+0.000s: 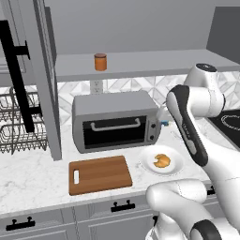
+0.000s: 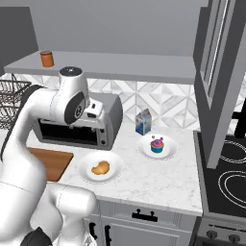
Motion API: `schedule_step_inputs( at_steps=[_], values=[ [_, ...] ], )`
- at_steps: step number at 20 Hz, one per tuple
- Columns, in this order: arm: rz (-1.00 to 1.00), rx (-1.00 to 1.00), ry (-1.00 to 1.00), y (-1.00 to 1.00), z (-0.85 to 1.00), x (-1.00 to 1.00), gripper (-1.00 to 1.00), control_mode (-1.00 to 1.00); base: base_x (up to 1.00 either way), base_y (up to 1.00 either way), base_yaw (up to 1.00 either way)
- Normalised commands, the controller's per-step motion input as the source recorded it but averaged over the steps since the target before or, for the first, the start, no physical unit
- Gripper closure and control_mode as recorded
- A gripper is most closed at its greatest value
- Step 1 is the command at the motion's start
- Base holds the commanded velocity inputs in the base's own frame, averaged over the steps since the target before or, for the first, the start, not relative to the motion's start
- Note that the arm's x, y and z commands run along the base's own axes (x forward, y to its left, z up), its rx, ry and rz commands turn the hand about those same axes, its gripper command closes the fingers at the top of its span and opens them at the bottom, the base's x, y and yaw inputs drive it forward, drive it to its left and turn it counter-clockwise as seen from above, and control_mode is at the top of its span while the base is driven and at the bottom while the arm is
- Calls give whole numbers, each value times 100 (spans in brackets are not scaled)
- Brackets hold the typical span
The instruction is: From the different types of pastries on the counter, select a croissant and place it on the cutting board. Then retrieve a jar of jam from the cabinet and place it alongside the croissant on the cutting board.
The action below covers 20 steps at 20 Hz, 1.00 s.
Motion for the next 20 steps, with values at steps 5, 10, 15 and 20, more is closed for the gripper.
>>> schedule_step_inputs(
  at_steps=[5, 10, 15, 20],
  values=[
    [0, 0, -3, -1, -56, -34, -100, -100, 0, 0, 0],
    [-2, 0, 0, 0, -63, 0, -100, -100, 0, 0, 0],
    [-2, -2, 0, -5, -65, 1, -100, -100, 0, 0, 0],
    [-2, -1, 0, -12, -11, 12, -100, -100, 0, 0, 0]
  ],
)
